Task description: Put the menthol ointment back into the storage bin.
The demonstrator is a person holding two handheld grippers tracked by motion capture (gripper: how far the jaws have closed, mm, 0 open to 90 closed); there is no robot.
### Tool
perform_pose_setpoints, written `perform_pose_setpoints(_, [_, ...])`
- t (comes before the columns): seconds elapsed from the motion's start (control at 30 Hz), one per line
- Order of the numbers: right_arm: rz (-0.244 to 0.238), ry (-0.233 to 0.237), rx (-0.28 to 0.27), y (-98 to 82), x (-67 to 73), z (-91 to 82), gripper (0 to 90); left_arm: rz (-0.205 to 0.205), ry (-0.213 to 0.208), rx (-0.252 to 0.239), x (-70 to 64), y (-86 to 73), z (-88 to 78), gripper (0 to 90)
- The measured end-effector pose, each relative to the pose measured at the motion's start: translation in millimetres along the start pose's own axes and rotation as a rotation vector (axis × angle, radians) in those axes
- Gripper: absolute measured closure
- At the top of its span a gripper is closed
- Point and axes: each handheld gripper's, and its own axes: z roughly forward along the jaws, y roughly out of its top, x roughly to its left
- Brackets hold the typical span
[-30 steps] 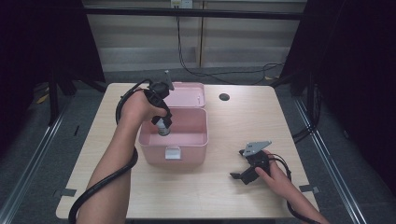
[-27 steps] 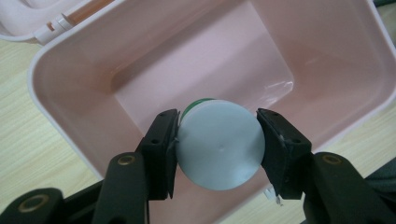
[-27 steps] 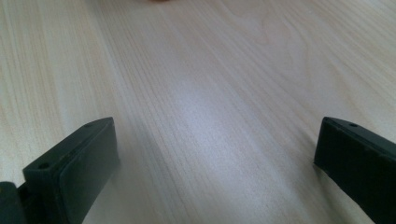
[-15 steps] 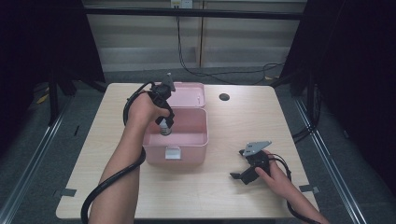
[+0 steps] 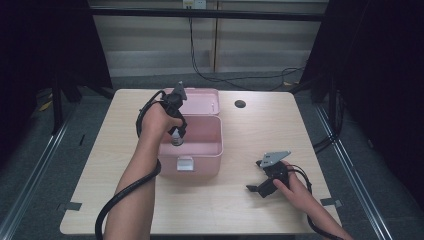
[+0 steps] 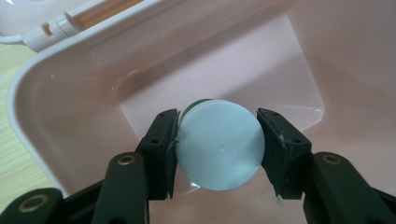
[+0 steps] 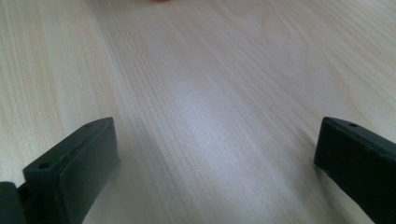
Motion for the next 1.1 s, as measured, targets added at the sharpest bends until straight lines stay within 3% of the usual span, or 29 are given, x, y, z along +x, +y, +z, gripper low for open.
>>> perform_pose_setpoints(0.23, [0.0,0.0,0.0,0.0,0.1,0.0,0.0,-0.018,0.012,-0.007,5.9,2.1,9.6,50.4])
perform_pose_setpoints(0.37, [-0.001,-0.001,0.001,0.0,0.0,0.0,0.0,-0.013,0.014,-0.003,6.3,3.9,14.6,50.4])
perform_pose_setpoints(0.77, [0.0,0.0,0.0,0.0,0.1,0.0,0.0,-0.061,0.027,-0.032,6.9,6.6,24.6,50.4])
perform_pose_setpoints(1.1, [0.0,0.0,0.0,0.0,0.1,0.0,0.0,-0.069,0.029,-0.032,6.2,9.0,36.9,50.4])
